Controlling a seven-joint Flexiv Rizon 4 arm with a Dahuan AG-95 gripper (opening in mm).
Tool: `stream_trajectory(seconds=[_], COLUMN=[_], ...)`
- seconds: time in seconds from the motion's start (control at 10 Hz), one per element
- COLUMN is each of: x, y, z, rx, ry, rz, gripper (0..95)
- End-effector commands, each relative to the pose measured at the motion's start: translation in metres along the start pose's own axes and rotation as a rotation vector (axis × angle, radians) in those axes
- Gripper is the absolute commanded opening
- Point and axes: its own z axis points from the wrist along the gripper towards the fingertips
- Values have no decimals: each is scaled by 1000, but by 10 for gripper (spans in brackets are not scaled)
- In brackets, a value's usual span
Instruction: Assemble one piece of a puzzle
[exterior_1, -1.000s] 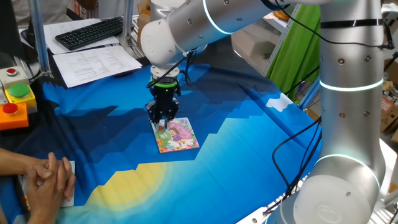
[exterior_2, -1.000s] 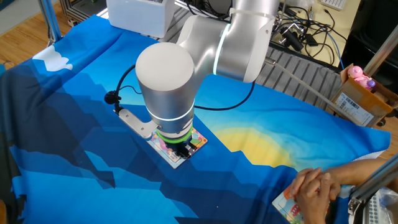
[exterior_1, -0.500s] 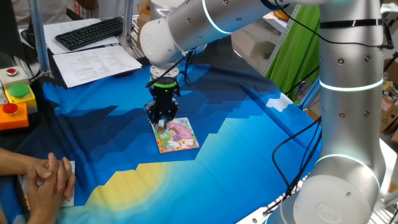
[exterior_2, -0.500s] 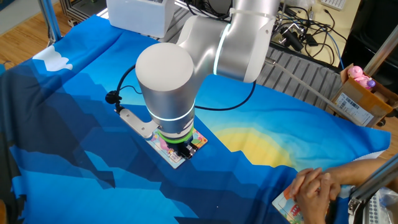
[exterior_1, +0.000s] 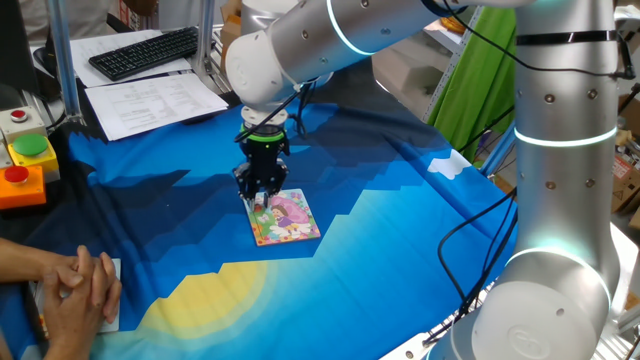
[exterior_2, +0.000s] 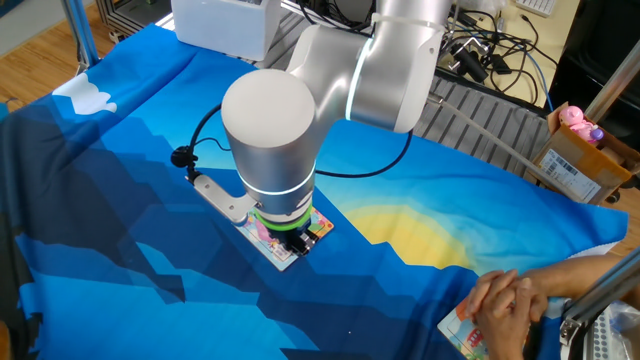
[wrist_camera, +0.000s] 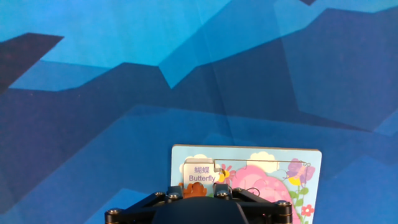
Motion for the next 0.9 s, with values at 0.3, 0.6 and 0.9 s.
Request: stream_trajectory(seconds=[0.3,0.6,0.9], x=[-1,-2,-2], y=[-1,-1,-1], z=[1,1,3], rx=[1,7,6], ry=[-2,-4,-6], rz=[3,-5,-2], gripper=[0,0,0])
